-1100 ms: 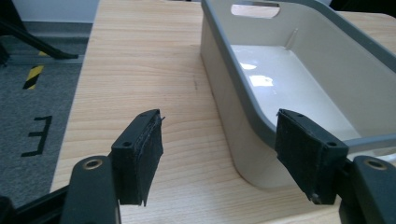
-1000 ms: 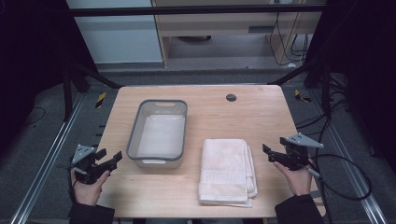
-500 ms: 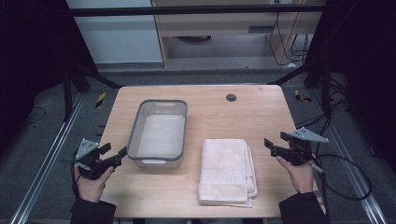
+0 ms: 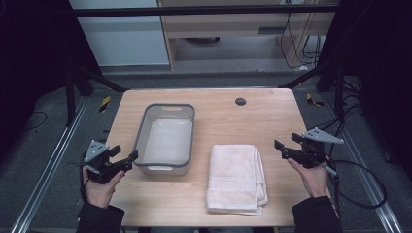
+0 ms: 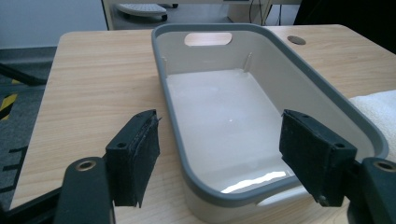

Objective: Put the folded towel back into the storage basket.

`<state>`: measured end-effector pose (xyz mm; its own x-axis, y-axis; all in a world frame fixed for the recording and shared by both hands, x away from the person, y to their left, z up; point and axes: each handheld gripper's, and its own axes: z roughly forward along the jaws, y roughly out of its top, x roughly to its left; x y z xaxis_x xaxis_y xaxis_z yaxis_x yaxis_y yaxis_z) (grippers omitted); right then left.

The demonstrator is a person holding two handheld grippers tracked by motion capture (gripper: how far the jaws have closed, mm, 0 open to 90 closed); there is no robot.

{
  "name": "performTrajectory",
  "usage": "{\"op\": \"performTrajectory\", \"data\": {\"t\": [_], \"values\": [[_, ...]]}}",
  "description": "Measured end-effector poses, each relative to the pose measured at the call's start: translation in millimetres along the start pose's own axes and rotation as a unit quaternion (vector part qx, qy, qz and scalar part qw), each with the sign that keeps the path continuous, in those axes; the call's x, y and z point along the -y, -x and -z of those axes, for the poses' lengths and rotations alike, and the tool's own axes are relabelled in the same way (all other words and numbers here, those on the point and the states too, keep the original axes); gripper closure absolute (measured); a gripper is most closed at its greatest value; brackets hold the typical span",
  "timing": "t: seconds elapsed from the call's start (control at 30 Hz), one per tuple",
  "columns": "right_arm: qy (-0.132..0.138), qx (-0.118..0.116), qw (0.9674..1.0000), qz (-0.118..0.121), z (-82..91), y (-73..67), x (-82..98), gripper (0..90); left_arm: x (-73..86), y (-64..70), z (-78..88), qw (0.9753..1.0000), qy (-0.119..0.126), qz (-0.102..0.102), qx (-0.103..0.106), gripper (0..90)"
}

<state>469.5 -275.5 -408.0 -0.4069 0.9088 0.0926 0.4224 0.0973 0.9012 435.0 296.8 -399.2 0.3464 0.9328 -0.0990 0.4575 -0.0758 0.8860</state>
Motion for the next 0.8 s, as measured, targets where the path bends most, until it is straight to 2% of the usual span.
{"op": "performTrajectory", "data": {"t": [0.43,0.8], "values": [[-0.009,-0.018,0.9997,0.014,-8.3,-6.8,-8.9,26.2,-12.3,39.1,-18.5,0.9991,0.002,-0.025,0.033,27.5],[-0.009,-0.029,0.9993,0.021,-11.9,-12.0,-15.4,26.8,-14.0,65.7,-32.7,0.9976,-0.004,-0.042,0.055,28.4]]}}
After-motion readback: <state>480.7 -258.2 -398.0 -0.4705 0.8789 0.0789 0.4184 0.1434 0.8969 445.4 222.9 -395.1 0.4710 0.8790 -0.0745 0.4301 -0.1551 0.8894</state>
